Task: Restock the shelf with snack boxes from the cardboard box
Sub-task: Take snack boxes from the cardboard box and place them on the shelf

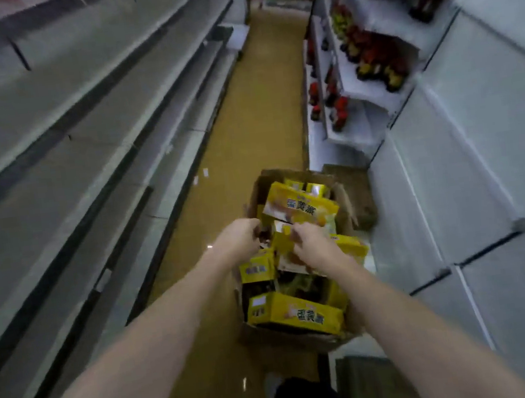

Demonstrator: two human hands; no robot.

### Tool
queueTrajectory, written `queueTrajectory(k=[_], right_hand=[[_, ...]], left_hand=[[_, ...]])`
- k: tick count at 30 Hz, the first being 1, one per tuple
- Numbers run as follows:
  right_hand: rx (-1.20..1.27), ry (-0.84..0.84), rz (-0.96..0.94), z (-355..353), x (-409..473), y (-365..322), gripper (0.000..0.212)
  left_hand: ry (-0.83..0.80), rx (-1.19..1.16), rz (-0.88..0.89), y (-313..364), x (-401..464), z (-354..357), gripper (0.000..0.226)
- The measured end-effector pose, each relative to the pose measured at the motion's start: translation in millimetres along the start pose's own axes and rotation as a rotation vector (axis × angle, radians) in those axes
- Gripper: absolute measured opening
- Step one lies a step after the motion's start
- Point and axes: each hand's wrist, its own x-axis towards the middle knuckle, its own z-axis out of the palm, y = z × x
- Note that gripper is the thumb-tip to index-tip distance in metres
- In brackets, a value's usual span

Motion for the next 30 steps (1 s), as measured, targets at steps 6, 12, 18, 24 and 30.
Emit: queueTrajectory(k=[6, 12, 18, 24, 30], right_hand=[[0.061, -0.011, 0.073, 12, -17, 73, 0.023], [-0.015, -0.055, 0.076, 14, -8, 129, 0.033], [-0.071, -0.090, 0.091, 25, 5, 171, 0.059], [-0.038, -0.152, 0.067, 32, 18, 184, 0.068], [-0.033, -0.194, 0.015, 29, 33, 185, 0.081]], left_hand=[[-0.097, 0.014, 0.004, 55, 23, 53, 0.016], [-0.139, 0.278, 0.068, 83, 56, 99, 0.048], [-0.124, 0.472, 0.038, 96, 81, 127, 0.051], [-0.200, 0.557, -0.006, 106, 89, 141, 0.067], [-0.205, 0.601, -0.005, 107, 92, 146, 0.070]])
